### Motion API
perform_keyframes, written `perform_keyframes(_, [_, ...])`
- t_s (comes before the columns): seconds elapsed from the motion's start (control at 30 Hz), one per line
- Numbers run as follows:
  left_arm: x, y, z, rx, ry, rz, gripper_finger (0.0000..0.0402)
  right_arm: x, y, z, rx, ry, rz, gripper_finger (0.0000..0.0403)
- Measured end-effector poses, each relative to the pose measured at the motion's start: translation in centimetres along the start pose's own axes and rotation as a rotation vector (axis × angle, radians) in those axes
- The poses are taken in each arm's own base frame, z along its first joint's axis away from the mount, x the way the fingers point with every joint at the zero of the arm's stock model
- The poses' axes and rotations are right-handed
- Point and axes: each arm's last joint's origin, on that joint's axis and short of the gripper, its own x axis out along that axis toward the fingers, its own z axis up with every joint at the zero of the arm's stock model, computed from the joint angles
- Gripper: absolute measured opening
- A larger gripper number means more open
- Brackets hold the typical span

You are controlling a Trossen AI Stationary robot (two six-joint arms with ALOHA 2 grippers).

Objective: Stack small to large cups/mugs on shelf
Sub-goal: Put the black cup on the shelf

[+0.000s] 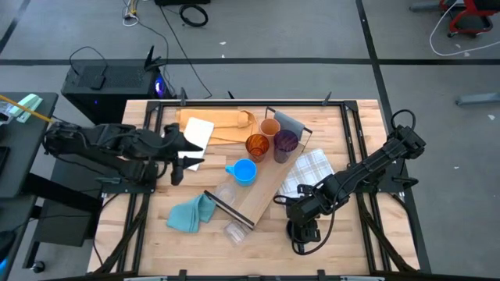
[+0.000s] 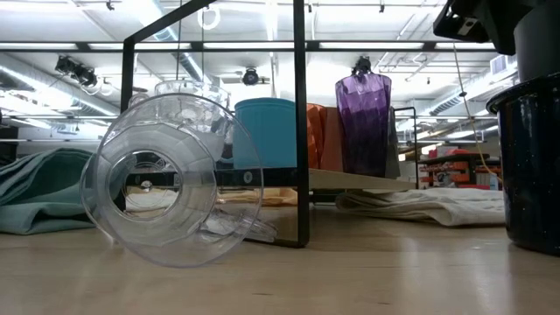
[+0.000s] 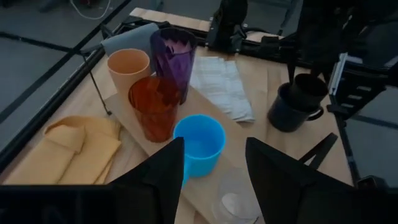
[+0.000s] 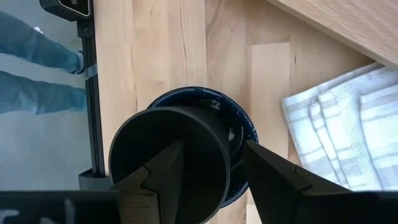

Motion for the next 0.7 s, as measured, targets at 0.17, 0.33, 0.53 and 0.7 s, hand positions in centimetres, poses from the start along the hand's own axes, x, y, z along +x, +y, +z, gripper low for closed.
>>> perform_keyframes(0.17, [1.1, -0.6, -0.4, 0.05, -0.066, -0.044, 0.0174, 0.0, 0.1, 0.0, 0.0, -0.005, 0.005, 0.0172])
perform_keyframes(0.33, [1.9, -1.6, -0.5, 0.075, -0.155, -0.179, 0.0173, 0.0, 0.1, 0.0, 0.0, -0.003, 0.008, 0.0171])
perform_keyframes(0.53, [2.0, -1.6, -0.7, 0.078, -0.143, -0.195, 0.0172, 0.3, 0.0, -0.1, 0.0, 0.003, 0.015, 0.017])
perform_keyframes(0.7, [2.0, -1.7, -0.7, 0.076, -0.141, -0.2, 0.0172, 1.6, -0.6, -0.9, 0.019, 0.053, 0.013, 0.0169])
